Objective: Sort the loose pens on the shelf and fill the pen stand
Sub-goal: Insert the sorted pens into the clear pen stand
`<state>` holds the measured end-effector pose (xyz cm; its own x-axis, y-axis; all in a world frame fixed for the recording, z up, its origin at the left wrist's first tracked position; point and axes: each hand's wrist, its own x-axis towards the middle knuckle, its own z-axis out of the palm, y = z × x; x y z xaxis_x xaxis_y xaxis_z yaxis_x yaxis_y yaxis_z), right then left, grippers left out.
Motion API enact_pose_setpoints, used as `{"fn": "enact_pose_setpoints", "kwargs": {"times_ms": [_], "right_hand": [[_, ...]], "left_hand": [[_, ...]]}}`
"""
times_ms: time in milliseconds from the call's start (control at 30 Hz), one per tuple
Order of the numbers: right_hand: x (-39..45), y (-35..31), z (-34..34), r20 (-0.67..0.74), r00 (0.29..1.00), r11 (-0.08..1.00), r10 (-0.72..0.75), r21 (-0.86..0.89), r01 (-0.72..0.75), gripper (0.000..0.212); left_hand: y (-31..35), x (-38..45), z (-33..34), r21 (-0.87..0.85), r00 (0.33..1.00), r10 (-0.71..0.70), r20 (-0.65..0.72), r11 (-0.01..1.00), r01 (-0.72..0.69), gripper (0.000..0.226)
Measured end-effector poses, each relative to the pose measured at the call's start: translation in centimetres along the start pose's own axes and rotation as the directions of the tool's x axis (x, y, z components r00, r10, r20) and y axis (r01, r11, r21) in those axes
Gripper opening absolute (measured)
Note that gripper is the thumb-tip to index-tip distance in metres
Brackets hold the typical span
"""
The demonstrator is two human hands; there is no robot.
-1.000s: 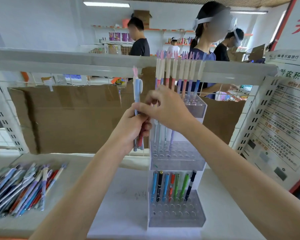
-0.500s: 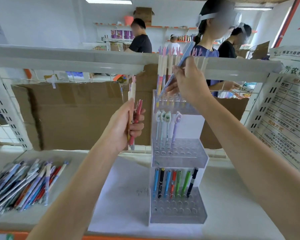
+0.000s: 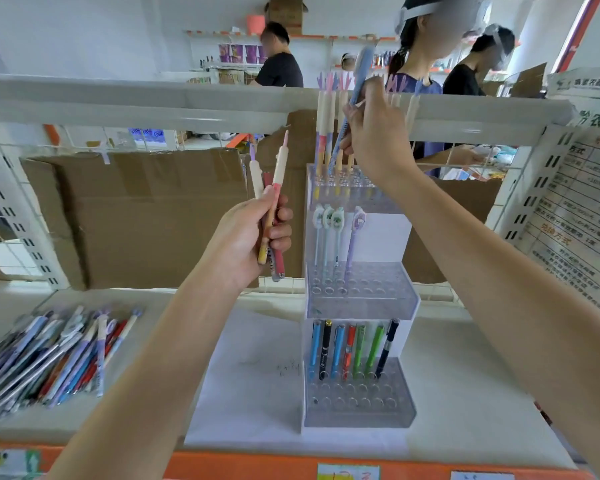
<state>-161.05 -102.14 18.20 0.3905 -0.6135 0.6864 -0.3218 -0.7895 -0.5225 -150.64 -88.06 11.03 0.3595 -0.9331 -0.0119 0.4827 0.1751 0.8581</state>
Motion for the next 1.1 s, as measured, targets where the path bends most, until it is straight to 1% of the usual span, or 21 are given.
{"fn": "enact_pose_setpoints", "kwargs": {"times_ms": [167,400,500,633,733,833,900,1000,1100], "right_hand": [[0.7,0.1,0.6,-0.021,1.0,0.993,-0.003,-0.122,0.001,0.013],[0.6,-0.2,0.4,-0.02,1.0,0.993,-0.004,-0.12,0.001,0.015],[0.3,-0.3,0.0,-0.044,0.999,0.998,-0.015,-0.058,0.012,0.007],[-1.5,-0.4,-1.7,-0.119,0.992,0.996,-0.052,0.067,0.06,0.007],[-3.8,0.0,-2.9,-0.131,0.988,0.992,-0.083,0.087,0.095,0.009],[-6.0,1.1,-3.5,-0.101,0.993,0.995,-0.067,0.065,0.074,0.011],[-7.3,2.1,-3.6,-0.055,0.998,0.998,-0.044,0.038,0.046,0.01],[-9.0,3.7,-3.2,0.034,0.999,0.999,0.034,-0.003,-0.034,0.007],[-10.0,4.9,-2.6,0.083,0.991,0.994,0.109,-0.017,-0.108,0.008]], "left_hand": [[-0.2,-0.1,0.1,0.018,1.0,0.014,0.023,1.0,-0.015,0.024],[-0.2,-0.2,0.2,0.017,0.999,0.017,0.05,1.0,-0.018,0.023],[-0.2,-0.4,0.1,0.01,0.998,0.02,0.053,1.0,-0.02,0.023],[-0.4,-0.7,-0.1,0.001,0.999,0.004,0.049,1.0,-0.004,0.023],[-1.3,-1.1,0.0,0.01,0.997,-0.005,0.075,1.0,0.004,0.022],[-2.7,-1.4,0.2,0.02,0.994,0.012,0.107,1.0,-0.014,0.02],[-3.5,-1.5,0.3,0.026,0.994,0.019,0.112,0.999,-0.022,0.019],[-4.2,-1.5,0.3,0.013,0.994,0.029,0.102,0.999,-0.031,0.018],[-4.3,-1.5,0.5,0.004,0.994,0.046,0.1,0.999,-0.047,0.019]]}}
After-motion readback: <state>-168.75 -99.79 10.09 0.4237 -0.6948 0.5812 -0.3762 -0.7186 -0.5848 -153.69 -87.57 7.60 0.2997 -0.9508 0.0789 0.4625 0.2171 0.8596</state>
